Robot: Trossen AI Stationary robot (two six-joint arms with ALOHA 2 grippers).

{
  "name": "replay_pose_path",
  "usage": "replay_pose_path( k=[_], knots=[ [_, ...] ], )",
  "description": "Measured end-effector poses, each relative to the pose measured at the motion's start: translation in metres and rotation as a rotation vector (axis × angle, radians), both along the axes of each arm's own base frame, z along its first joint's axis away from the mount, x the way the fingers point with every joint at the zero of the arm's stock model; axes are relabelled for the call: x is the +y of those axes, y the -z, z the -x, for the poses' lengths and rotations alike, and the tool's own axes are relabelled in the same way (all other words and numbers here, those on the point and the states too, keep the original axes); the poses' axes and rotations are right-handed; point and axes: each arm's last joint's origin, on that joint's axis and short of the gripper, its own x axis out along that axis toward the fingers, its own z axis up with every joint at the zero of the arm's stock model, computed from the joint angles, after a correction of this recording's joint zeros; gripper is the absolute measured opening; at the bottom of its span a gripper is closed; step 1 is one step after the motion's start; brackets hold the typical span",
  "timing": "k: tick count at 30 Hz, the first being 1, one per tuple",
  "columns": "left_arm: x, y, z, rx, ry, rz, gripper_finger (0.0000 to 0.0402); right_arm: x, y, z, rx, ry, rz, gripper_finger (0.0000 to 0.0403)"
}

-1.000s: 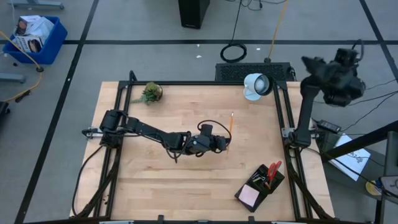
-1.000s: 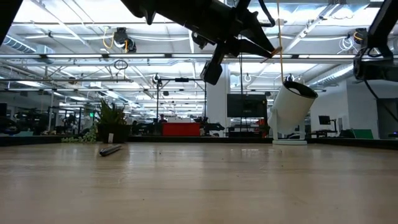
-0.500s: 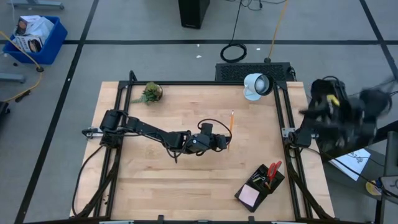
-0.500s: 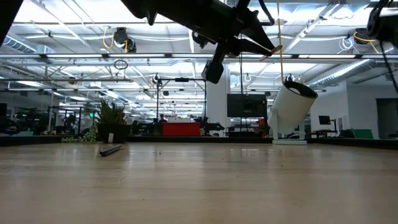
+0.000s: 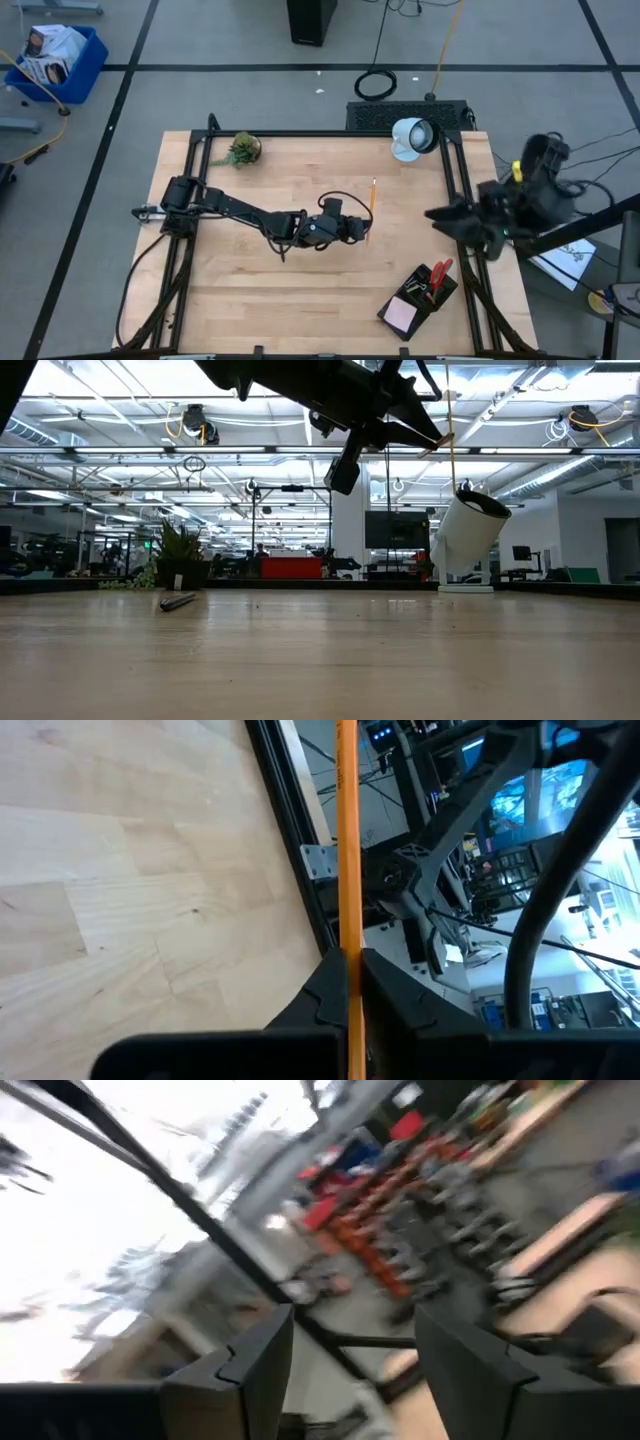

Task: Pick and place office supplies into organizer
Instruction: Put the light orange pencil into the desk organizer

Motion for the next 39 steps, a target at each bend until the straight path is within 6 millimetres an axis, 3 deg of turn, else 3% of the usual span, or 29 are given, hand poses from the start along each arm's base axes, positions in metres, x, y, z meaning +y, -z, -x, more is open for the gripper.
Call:
replay_pose_path(
  k=[7, 10, 15, 19, 29, 35, 39],
  knots=[
    [0.0, -0.003, -0.001, -0.031, 0.0, -0.003, 0.0013, -0.032, 0.044, -0.049, 0.061, -0.092, -0.07, 0.0198],
    [0.0, -0.004, -0.001, -0.038, 0.001, -0.015, 0.0018, -0.045, 0.056, -0.05, 0.098, -0.075, -0.098, 0.0198],
    [0.0, -0.005, -0.001, -0.041, 0.005, -0.031, 0.0005, -0.066, 0.104, -0.044, 0.307, 0.064, -0.047, 0.0198],
    [0.0, -0.005, -0.001, -0.043, 0.004, -0.027, 0.0015, -0.081, 0.122, -0.035, 0.237, 0.13, -0.199, 0.0206],
    [0.0, -0.007, -0.002, -0.066, 0.005, -0.028, 0.0008, -0.097, 0.203, -0.042, 0.084, 0.122, -0.462, 0.024],
    [0.0, -0.009, -0.002, -0.08, 0.005, -0.028, 0.0015, -0.104, 0.222, -0.039, 0.093, 0.162, -0.482, 0.0234],
    [0.0, -0.009, -0.002, -0.084, 0.006, -0.027, 0.0004, -0.107, 0.216, -0.041, 0.035, 0.174, -0.487, 0.0234]
  ],
)
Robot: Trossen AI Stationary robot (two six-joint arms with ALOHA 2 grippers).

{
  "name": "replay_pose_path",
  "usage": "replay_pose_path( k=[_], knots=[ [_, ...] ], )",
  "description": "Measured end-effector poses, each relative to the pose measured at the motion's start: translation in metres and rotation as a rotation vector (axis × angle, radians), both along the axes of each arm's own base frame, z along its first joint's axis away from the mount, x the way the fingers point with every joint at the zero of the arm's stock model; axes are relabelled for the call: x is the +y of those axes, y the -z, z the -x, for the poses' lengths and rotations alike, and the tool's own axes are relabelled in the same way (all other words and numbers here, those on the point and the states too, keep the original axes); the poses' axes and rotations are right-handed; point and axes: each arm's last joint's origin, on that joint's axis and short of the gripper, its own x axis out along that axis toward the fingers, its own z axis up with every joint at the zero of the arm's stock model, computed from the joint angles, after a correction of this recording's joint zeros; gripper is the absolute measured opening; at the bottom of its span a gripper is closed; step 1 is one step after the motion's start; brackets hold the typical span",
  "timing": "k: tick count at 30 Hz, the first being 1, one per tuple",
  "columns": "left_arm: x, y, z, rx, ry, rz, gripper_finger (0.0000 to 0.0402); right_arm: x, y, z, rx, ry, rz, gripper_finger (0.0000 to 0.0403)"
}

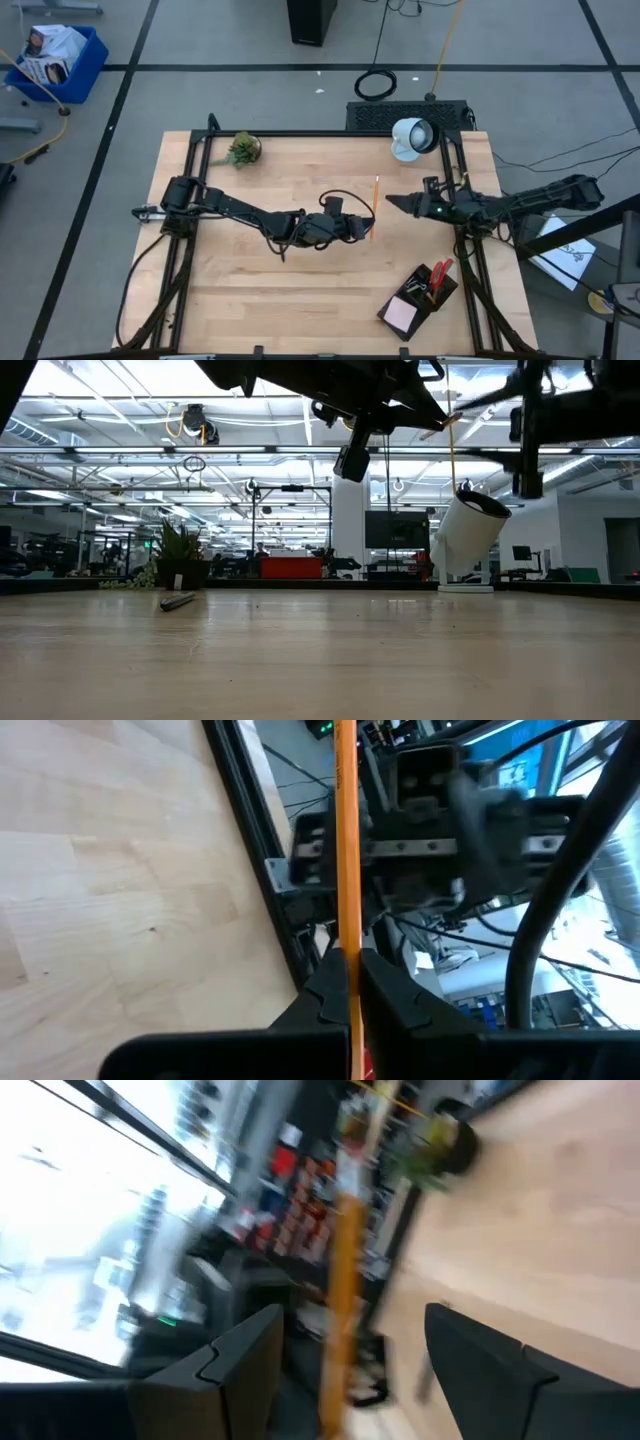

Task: Pick and place office supplies into organizer
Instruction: Put the light orange pencil into the desk organizer

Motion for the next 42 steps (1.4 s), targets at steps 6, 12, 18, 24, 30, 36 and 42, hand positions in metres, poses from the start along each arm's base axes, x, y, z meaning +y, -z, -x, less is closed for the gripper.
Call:
replay_pose_path(
  k=[6, 12, 18, 24, 30, 36, 42],
  knots=[
    [0.0, -0.001, 0.0, -0.007, 0.0, 0.004, 0.0018, -0.005, 0.006, -0.008, 0.029, -0.023, 0.003, 0.0233],
    [-0.002, 0.0, 0.0, -0.008, 0.002, 0.011, 0.0005, -0.011, 0.004, -0.019, -0.026, -0.028, -0.005, 0.0229],
    [-0.001, 0.0, 0.0, -0.008, 0.001, 0.012, 0.0018, -0.017, 0.002, -0.033, 0.005, -0.06, 0.014, 0.0222],
    [-0.002, 0.0, 0.0, -0.009, 0.001, 0.015, 0.0005, -0.03, -0.006, -0.038, -0.026, -0.047, 0.051, 0.0214],
    [-0.002, 0.0, 0.0, -0.011, 0.0, 0.022, 0.0018, -0.042, -0.006, -0.036, -0.024, -0.055, 0.065, 0.0199],
    [-0.002, 0.0, 0.0, -0.011, 0.007, 0.023, 0.0005, -0.044, -0.007, -0.036, -0.03, -0.085, 0.094, 0.0141],
    [-0.003, -0.001, 0.0, -0.015, 0.029, 0.025, 0.0022, -0.043, -0.011, -0.036, -0.062, -0.124, 0.145, 0.004]
  ],
)
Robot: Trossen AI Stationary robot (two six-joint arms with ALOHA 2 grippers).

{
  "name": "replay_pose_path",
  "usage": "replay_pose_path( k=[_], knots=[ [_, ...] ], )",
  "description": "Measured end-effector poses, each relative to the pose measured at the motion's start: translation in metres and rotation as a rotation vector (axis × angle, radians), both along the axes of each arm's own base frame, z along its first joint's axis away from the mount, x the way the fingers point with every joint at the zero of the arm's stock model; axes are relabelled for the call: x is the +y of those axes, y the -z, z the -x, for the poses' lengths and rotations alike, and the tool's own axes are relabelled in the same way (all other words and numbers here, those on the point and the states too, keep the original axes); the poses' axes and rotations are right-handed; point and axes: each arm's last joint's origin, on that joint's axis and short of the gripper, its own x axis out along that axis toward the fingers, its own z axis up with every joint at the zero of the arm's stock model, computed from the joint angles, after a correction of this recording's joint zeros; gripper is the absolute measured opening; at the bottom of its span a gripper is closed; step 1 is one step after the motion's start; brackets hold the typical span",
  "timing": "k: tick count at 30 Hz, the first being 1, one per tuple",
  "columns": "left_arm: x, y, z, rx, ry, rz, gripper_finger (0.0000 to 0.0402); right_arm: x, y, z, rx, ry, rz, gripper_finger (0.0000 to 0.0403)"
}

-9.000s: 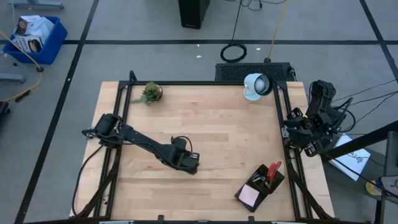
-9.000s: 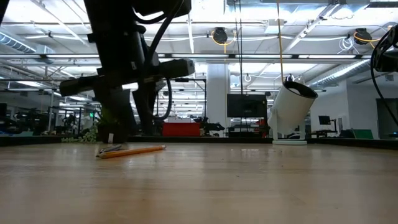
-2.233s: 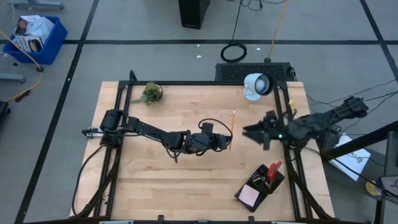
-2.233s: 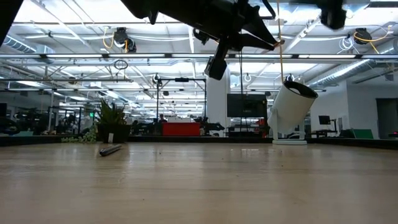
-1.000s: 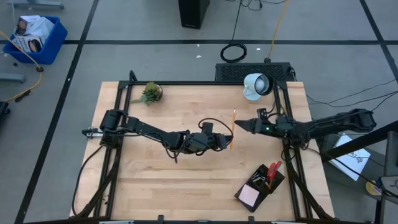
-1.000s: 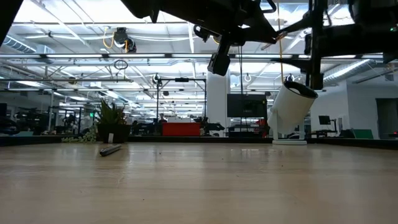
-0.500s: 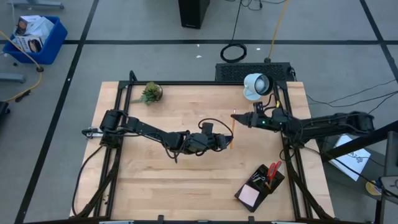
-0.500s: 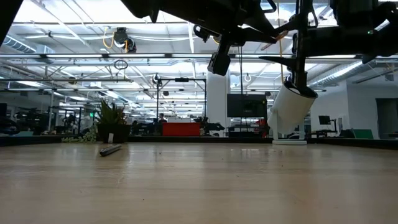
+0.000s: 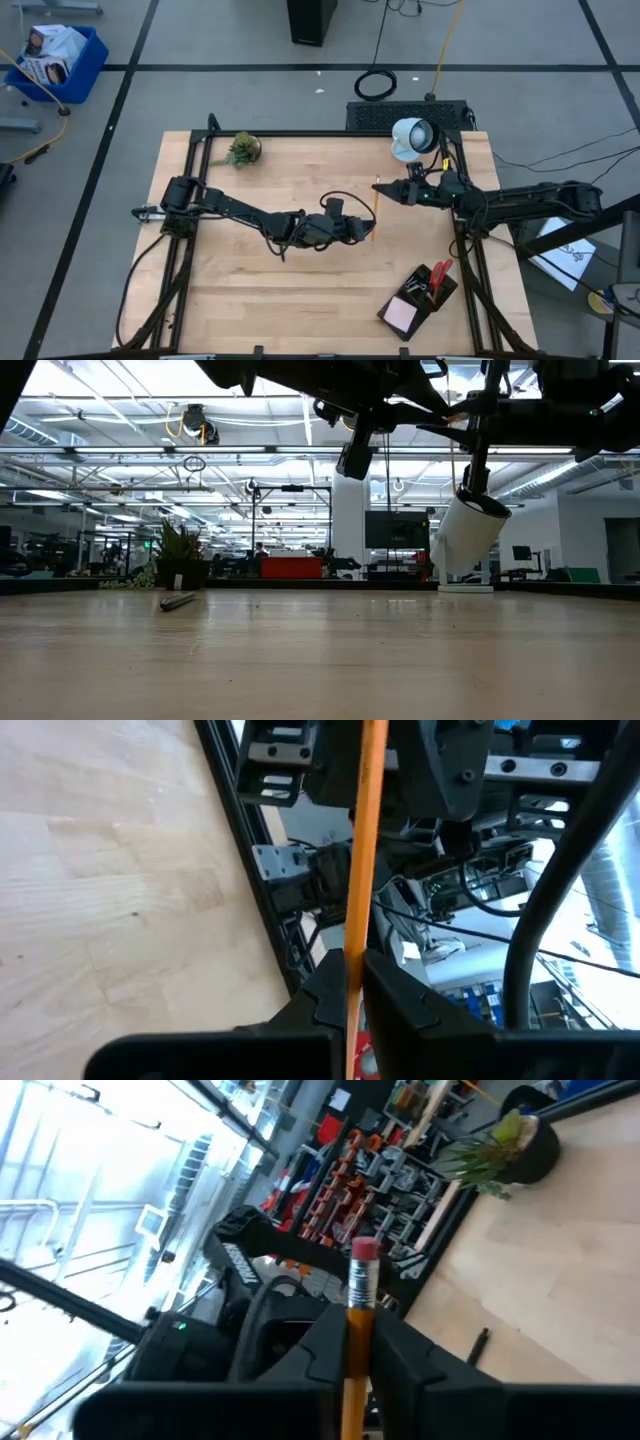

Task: Pick and place office supplies into organizer
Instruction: Put the light orange pencil into the desk organizer

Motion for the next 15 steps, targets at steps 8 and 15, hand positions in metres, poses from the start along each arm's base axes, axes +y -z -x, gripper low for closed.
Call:
replay_pose_path(
  k=[8, 15],
  knots=[
    [-0.001, 0.0, 0.0, 0.008, 0.055, 0.001, 0.003, 0.002, -0.004, 0.002, -0.031, -0.037, 0.056, 0.0031],
    [-0.013, 0.0, 0.002, 0.014, 0.134, 0.01, 0.003, 0.008, -0.026, 0.017, -0.177, -0.121, 0.19, 0.0014]
  ],
)
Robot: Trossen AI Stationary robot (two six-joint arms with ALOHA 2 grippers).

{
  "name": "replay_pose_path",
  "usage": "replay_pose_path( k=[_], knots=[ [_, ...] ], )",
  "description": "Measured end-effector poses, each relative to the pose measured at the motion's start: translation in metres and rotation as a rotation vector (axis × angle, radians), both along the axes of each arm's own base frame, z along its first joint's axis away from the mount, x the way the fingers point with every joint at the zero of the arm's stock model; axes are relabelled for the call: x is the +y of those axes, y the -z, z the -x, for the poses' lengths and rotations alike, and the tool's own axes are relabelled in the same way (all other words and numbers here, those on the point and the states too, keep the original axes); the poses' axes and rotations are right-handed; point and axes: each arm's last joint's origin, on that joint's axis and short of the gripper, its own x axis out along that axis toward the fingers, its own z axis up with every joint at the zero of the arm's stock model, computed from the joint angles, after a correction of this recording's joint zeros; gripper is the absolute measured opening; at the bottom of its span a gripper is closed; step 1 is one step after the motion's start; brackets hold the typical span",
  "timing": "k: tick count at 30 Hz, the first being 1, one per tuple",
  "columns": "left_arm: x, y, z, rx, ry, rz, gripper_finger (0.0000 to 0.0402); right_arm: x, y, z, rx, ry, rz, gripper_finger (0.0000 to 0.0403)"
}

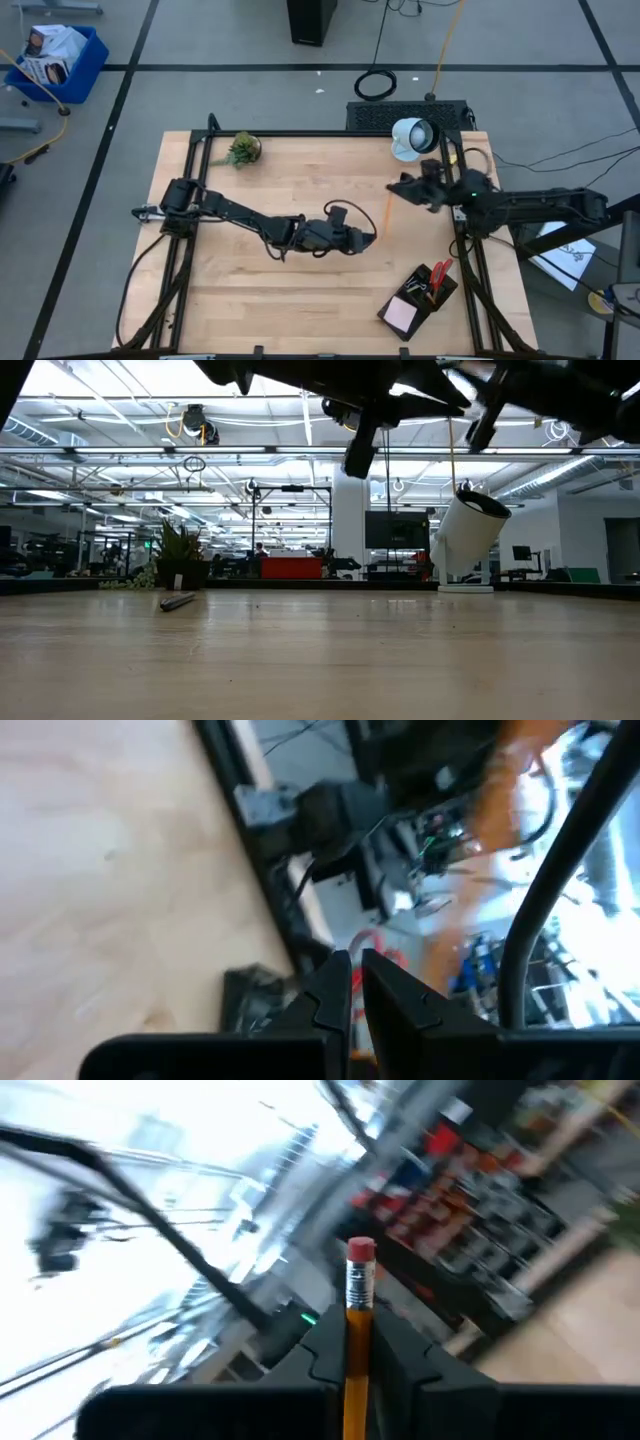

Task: Pick and place office supplies into organizer
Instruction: Put the light orange pencil into the desk organizer

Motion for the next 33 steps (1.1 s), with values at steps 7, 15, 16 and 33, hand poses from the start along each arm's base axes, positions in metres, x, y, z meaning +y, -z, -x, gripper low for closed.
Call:
replay_pose_path(
  k=[7, 15, 16, 33],
  knots=[
    [-0.01, 0.0, 0.005, 0.032, 0.008, 0.008, 0.003, 0.008, -0.026, 0.029, -0.187, -0.064, 0.06, 0.0015],
    [-0.005, 0.001, 0.003, 0.035, -0.013, 0.035, 0.0031, 0.025, -0.052, 0.067, -0.453, -0.224, 0.153, 0.002],
    [-0.005, 0.001, 0.003, 0.035, -0.017, 0.042, 0.0031, 0.027, -0.057, 0.072, -0.489, -0.233, 0.17, 0.002],
    [-0.007, -0.01, 0.004, -0.11, -0.212, 0.136, 0.0031, 0.049, -0.161, 0.102, -0.48, -0.444, 0.366, 0.0019]
  ],
)
